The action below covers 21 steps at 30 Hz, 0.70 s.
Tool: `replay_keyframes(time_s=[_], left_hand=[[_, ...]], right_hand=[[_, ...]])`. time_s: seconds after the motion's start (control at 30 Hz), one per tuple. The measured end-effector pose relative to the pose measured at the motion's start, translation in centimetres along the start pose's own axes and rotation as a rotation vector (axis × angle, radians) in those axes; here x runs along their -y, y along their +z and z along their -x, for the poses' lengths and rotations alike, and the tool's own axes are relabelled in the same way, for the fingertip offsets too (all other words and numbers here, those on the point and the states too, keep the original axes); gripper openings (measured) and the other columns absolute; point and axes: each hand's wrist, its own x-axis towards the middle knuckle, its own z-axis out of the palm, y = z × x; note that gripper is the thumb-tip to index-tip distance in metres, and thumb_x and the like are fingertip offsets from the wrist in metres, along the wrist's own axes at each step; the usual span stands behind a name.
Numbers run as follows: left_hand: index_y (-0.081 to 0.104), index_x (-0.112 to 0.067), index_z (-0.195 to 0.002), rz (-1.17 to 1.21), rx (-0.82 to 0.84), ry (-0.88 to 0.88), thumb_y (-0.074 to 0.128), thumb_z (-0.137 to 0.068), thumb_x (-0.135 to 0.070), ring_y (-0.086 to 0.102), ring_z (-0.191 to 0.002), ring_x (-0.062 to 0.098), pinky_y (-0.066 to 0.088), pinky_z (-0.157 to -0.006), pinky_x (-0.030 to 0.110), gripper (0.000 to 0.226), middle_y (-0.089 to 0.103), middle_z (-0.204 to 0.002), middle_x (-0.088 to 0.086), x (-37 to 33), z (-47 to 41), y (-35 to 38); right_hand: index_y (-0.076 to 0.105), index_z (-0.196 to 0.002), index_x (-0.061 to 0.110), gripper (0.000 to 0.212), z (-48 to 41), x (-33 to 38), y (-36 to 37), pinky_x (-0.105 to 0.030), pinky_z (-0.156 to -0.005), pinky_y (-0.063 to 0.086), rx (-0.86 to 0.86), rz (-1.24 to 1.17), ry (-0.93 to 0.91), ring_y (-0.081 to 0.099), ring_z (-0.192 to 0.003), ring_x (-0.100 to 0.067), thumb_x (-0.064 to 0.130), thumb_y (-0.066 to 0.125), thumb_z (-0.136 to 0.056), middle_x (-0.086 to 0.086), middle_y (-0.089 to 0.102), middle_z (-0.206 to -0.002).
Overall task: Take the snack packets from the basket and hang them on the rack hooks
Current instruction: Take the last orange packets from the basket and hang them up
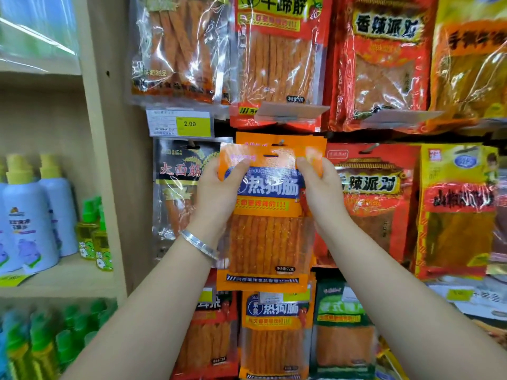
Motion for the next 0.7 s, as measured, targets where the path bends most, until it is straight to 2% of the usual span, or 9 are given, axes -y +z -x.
replay_keyframes(time_s=[0.07,0.13,0.2,0.27,0.33,0.4,0.53,0.63,0.7], left_hand=[[0.052,-0.025,-0.124,-0.054,0.006,0.110,0.065,-0.086,-0.018,0.060,-0.107,0.012,0.049,-0.096,0.039,0.041,0.061,-0.120,-0.004,-0.2,-0.4,0.1],[0.038,-0.025,-0.140,-0.177,0.008,0.239,0.059,-0.089,-0.011,0.044,-0.126,0.005,0.037,-0.108,0.027,0.057,0.045,-0.140,-0.006,-0.7,-0.5,0.1],[0.034,-0.025,-0.145,-0.341,0.031,0.405,0.053,-0.091,-0.011,0.028,-0.132,-0.004,0.019,-0.108,0.007,0.059,0.035,-0.148,-0.009,-1.2,-0.5,0.5],[0.027,-0.021,-0.148,-0.400,0.099,0.479,0.050,-0.093,-0.012,0.017,-0.129,-0.014,0.009,-0.100,-0.006,0.060,0.027,-0.146,-0.015,-1.6,-0.6,1.3],[0.024,-0.022,-0.149,-0.377,0.136,0.476,0.049,-0.094,-0.013,0.014,-0.127,-0.017,0.008,-0.098,-0.007,0.061,0.025,-0.142,-0.019,-2.0,-0.6,2.0],[0.025,-0.025,-0.149,-0.353,0.137,0.448,0.048,-0.094,-0.014,0.015,-0.128,-0.016,0.013,-0.101,-0.001,0.061,0.027,-0.139,-0.021,-2.3,-0.7,2.2],[0.029,-0.029,-0.147,-0.292,0.149,0.426,0.049,-0.095,-0.015,0.021,-0.136,-0.007,0.025,-0.110,0.018,0.057,0.028,-0.142,-0.023,-2.4,-0.8,2.1],[0.030,-0.032,-0.146,-0.297,0.150,0.438,0.048,-0.094,-0.016,0.020,-0.132,-0.012,0.020,-0.106,0.005,0.057,0.027,-0.135,-0.032,-2.1,-0.8,1.9],[0.029,-0.033,-0.146,-0.292,0.152,0.430,0.048,-0.093,-0.018,0.020,-0.134,-0.010,0.018,-0.103,0.001,0.059,0.028,-0.137,-0.029,-2.0,-0.9,1.8]], right_hand=[[0.060,-0.085,0.033,0.010,-0.6,0.5,-0.6,-0.007,-0.066,0.043,-0.040,0.001,-0.086,0.058,-0.080,0.013,0.032,0.054,-0.093,0.028,0.064,-0.081],[0.060,-0.081,0.032,0.013,-1.0,0.9,-1.0,-0.015,-0.068,0.046,-0.065,0.013,-0.146,0.059,-0.075,0.005,0.030,0.055,-0.093,0.019,0.064,-0.078],[0.058,-0.079,0.031,0.014,-1.7,1.0,-1.2,-0.026,-0.071,0.045,-0.072,0.045,-0.176,0.057,-0.074,-0.002,0.029,0.054,-0.093,0.014,0.061,-0.077],[0.057,-0.079,0.031,0.014,-2.2,1.3,-1.2,-0.028,-0.071,0.045,-0.075,0.052,-0.190,0.057,-0.074,-0.004,0.030,0.054,-0.093,0.012,0.059,-0.078],[0.057,-0.079,0.032,0.014,-2.8,1.5,-1.1,-0.024,-0.070,0.046,-0.085,0.051,-0.195,0.058,-0.076,-0.003,0.032,0.053,-0.093,0.013,0.060,-0.079],[0.056,-0.077,0.031,0.015,-3.4,1.8,-0.9,-0.019,-0.066,0.046,-0.110,0.040,-0.179,0.059,-0.073,-0.001,0.032,0.054,-0.092,0.014,0.062,-0.077],[0.052,-0.070,0.027,0.021,-3.8,1.2,-0.5,-0.029,-0.065,0.041,-0.096,0.078,-0.146,0.053,-0.069,-0.007,0.028,0.056,-0.091,0.009,0.057,-0.073],[0.050,-0.068,0.026,0.024,-3.6,0.4,-0.5,-0.031,-0.064,0.038,-0.097,0.075,-0.122,0.050,-0.067,-0.009,0.027,0.055,-0.092,0.007,0.054,-0.070],[0.052,-0.071,0.026,0.022,-3.5,-0.1,-0.8,-0.030,-0.063,0.039,-0.107,0.106,-0.129,0.049,-0.065,-0.008,0.029,0.055,-0.092,0.008,0.054,-0.070]])
